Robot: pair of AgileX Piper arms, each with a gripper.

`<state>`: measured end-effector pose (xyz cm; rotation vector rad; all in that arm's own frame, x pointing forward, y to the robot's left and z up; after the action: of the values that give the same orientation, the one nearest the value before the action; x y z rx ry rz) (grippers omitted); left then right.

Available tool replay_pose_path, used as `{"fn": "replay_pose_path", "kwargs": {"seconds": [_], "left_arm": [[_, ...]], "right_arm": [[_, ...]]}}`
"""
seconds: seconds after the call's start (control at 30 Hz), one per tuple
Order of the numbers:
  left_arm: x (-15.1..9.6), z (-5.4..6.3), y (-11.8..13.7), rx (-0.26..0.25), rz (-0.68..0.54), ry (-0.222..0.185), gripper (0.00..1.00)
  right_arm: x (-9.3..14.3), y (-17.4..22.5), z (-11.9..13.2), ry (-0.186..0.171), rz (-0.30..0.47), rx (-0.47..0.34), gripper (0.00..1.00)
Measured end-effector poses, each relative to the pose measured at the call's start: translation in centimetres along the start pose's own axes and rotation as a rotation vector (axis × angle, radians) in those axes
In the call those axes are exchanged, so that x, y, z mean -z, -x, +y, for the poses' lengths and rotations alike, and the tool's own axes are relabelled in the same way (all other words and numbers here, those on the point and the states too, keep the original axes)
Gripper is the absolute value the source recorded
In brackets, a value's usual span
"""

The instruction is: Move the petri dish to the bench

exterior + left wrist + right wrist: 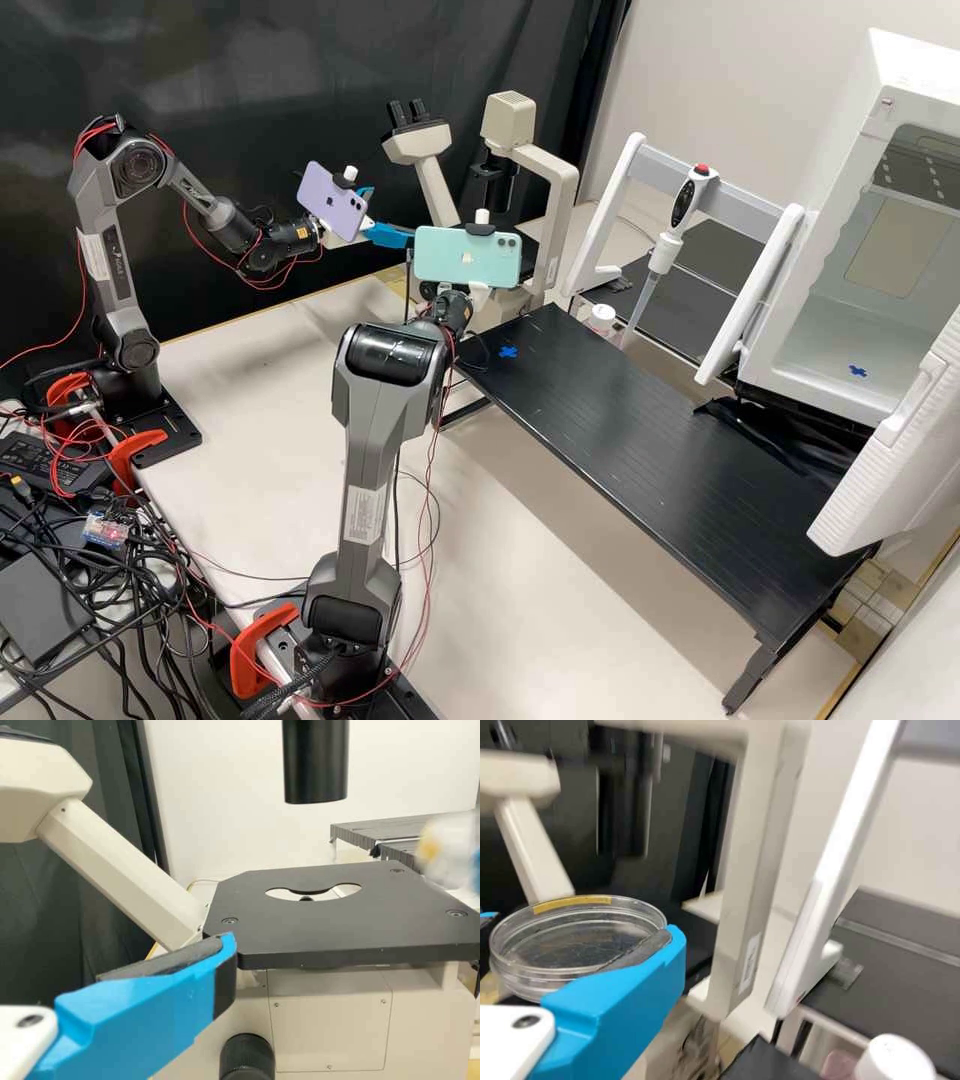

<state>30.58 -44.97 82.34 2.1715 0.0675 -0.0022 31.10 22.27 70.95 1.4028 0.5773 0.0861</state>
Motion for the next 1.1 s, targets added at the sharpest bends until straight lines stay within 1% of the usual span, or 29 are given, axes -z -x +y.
{"fn": "replay_pose_path", "kwargs": {"seconds": [0.07, 0.2, 0.23, 0.27, 0.43, 0.53, 0.63, 0.83, 1.0, 1.1], "left_arm": [[0.0, 0.0, 0.0, 0.000, 0.000, 0.000, 1.00], [0.0, 0.0, 0.0, 0.000, 0.000, 0.000, 1.00], [0.0, 0.0, 0.0, 0.000, 0.000, 0.000, 1.00], [0.0, 0.0, 0.0, 0.000, 0.000, 0.000, 1.00], [0.0, 0.0, 0.0, 0.000, 0.000, 0.000, 1.00], [0.0, 0.0, 0.0, 0.000, 0.000, 0.000, 1.00], [0.0, 0.0, 0.0, 0.000, 0.000, 0.000, 1.00], [0.0, 0.0, 0.0, 0.000, 0.000, 0.000, 1.00], [0.0, 0.0, 0.0, 0.000, 0.000, 0.000, 1.00], [0.0, 0.0, 0.0, 0.000, 0.000, 0.000, 1.00]], "right_arm": [[-0.3, 1.6, 0.6, 0.001, 0.013, -0.032, 0.00], [-1.4, 3.8, 1.4, -0.016, 0.007, -0.085, 0.00], [-2.0, 4.5, 1.4, -0.021, -0.004, -0.092, 0.00], [-2.5, 5.3, 1.4, -0.019, -0.009, -0.102, 0.00], [-4.8, 8.1, 0.5, -0.036, -0.075, -0.087, 0.00], [-6.0, 9.7, -0.2, -0.040, -0.110, -0.064, 0.00], [-6.7, 10.8, -0.8, -0.037, -0.125, -0.055, 0.00], [-7.2, 12.2, -1.6, -0.028, -0.123, -0.053, 0.00], [-7.4, 12.6, -1.9, -0.025, -0.118, -0.062, 0.00], [-7.5, 12.7, -2.4, -0.025, -0.119, -0.051, 0.00]]}}
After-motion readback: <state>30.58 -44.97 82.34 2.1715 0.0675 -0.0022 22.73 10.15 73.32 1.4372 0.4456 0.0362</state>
